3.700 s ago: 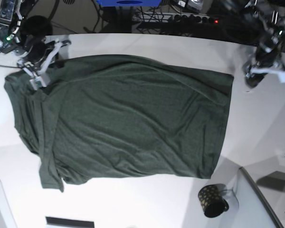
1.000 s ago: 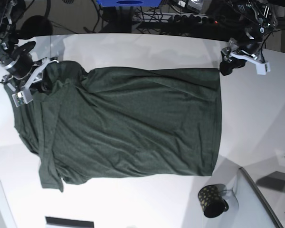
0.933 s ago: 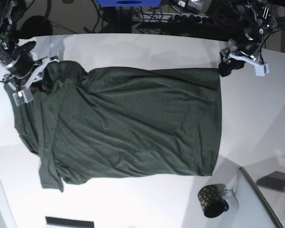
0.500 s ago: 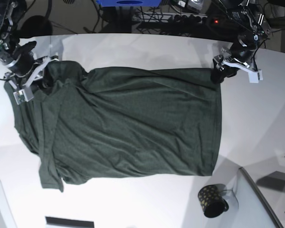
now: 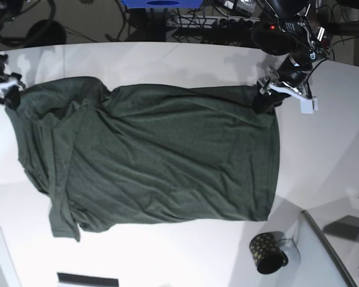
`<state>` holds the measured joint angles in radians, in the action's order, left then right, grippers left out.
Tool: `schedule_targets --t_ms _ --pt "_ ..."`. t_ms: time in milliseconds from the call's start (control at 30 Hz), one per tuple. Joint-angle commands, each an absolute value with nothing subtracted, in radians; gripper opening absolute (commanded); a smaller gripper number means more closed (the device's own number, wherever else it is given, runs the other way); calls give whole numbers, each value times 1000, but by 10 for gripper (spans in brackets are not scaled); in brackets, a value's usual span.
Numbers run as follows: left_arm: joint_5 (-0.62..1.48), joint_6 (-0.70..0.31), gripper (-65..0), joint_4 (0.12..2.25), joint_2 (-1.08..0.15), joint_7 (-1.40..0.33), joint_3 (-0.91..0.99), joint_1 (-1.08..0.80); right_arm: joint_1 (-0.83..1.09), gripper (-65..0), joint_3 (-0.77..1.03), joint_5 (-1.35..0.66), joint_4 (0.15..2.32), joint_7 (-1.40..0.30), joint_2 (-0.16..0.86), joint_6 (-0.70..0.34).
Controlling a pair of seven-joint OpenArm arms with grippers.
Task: Layout the t-shirt on the table in an organized manner, then fold the t-shirt properly
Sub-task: 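Grasp the collar-edge corners with both grippers and pull them apart, then lift both held corners and drag the shirt away from its hem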
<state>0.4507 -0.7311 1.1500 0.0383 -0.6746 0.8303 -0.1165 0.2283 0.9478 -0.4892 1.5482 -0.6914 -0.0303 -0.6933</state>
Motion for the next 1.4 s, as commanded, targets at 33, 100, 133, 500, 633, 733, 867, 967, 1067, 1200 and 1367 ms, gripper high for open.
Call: schedule_targets --t_ms 33,100,133,500,633,733,867,967,1067,1200,1367 --pt "384 -698 -487 1144 33 -750 832 -130 225 -255 966 -581 1500 -725 24 -698" --pt "386 -698 -632 1150 31 -750 832 -134 225 -158 966 -638 1423 -736 58 -698" --pt "387 -698 -650 1150 24 -750 832 -136 222 -132 966 -657 1380 -733 70 -698" --pt "389 -698 -650 1152 -18 -757 832 -140 116 -128 961 -668 1033 -704 148 -698" --pt "389 -698 -650 1152 -28 -759 832 -140 104 -131 960 -668 1013 -704 148 -698" --pt "389 -698 -650 1178 -28 -759 832 -140 104 -192 958 -668 1013 -707 147 -698" --pt "389 -698 -650 1242 -28 -760 832 -156 104 -339 892 -668 1012 -705 150 -698" --pt "386 -698 -650 1273 -28 -760 829 -162 104 -468 885 -668 1012 -705 150 -698" --pt "384 -698 -650 1279 -28 -762 831 -171 104 -650 883 -668 1017 -705 150 -698" --pt "384 -698 -650 1280 -30 -762 832 -179 110 -647 883 -668 1032 -714 151 -698" --pt "392 -698 -650 1303 -51 -819 837 -189 131 -647 888 -668 1150 -832 142 -698"
